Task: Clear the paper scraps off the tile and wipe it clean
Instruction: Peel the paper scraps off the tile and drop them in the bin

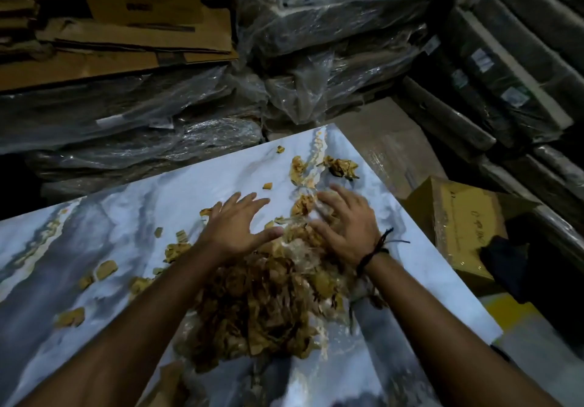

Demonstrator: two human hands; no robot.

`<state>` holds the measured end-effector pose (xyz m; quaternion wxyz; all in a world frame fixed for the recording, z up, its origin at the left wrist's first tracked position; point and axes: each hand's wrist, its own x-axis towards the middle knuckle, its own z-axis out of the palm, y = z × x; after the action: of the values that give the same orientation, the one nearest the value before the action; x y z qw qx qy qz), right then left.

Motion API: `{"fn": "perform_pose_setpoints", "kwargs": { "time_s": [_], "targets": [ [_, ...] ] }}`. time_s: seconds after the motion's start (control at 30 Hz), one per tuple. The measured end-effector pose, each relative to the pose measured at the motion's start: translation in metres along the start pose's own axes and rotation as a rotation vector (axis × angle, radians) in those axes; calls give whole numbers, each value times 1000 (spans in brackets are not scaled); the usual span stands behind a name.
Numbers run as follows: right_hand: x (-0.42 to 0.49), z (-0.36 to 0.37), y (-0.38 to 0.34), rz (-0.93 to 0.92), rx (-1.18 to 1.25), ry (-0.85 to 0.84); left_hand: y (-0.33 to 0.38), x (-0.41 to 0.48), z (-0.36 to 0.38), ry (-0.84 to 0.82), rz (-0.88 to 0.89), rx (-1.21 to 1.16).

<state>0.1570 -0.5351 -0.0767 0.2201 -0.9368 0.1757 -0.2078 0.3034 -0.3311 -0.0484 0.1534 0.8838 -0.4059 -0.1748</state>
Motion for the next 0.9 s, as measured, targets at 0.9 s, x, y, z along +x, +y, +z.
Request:
{"fn": "perform_pose_setpoints", "kwargs": {
  "time_s": [0.9],
  "targets": [
    [90, 47, 84, -223, -187, -384, 47, 151, 62, 105, 311, -9]
  ]
}}
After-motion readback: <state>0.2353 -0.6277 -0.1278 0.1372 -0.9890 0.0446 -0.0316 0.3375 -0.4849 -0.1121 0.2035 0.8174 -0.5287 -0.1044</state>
